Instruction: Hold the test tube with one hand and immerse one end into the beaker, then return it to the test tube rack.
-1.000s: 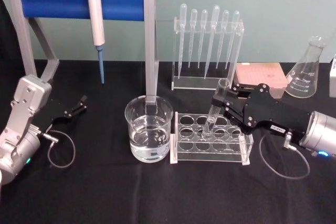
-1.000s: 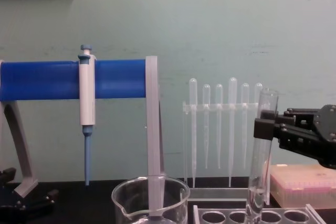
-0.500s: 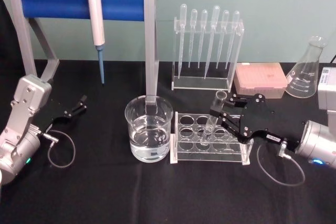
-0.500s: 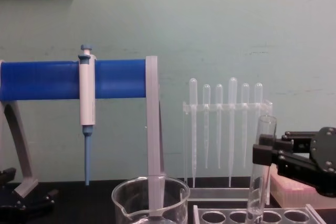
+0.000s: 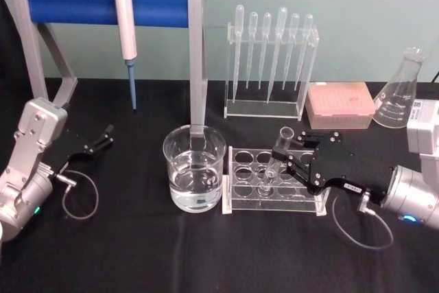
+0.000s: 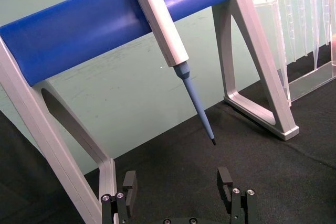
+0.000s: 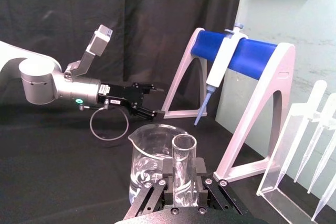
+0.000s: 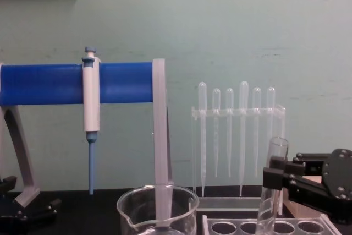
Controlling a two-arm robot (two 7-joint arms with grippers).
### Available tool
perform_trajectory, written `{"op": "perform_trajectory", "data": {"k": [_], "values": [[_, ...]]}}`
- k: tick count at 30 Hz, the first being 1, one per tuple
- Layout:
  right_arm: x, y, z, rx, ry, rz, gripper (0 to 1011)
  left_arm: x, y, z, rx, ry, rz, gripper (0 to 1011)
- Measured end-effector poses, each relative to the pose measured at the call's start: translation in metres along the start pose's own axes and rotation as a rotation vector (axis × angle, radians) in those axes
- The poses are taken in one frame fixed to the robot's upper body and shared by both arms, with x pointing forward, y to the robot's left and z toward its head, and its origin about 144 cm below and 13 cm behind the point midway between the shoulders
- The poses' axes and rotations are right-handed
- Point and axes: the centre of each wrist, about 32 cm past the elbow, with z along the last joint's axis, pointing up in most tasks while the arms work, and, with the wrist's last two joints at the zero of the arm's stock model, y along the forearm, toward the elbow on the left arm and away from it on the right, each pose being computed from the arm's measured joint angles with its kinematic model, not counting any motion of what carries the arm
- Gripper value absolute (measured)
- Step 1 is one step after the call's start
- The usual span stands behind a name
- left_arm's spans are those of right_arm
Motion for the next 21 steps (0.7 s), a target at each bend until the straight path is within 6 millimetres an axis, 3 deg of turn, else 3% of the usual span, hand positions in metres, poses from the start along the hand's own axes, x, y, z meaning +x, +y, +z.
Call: {"op": "perform_trajectory", "data": {"k": [21], "values": [[-0.0022,0.0007,-0.0039,-0.016,-0.003,0.0,241,0.0,0.0,0.0,0.0,0.0,0.0,1000]]}}
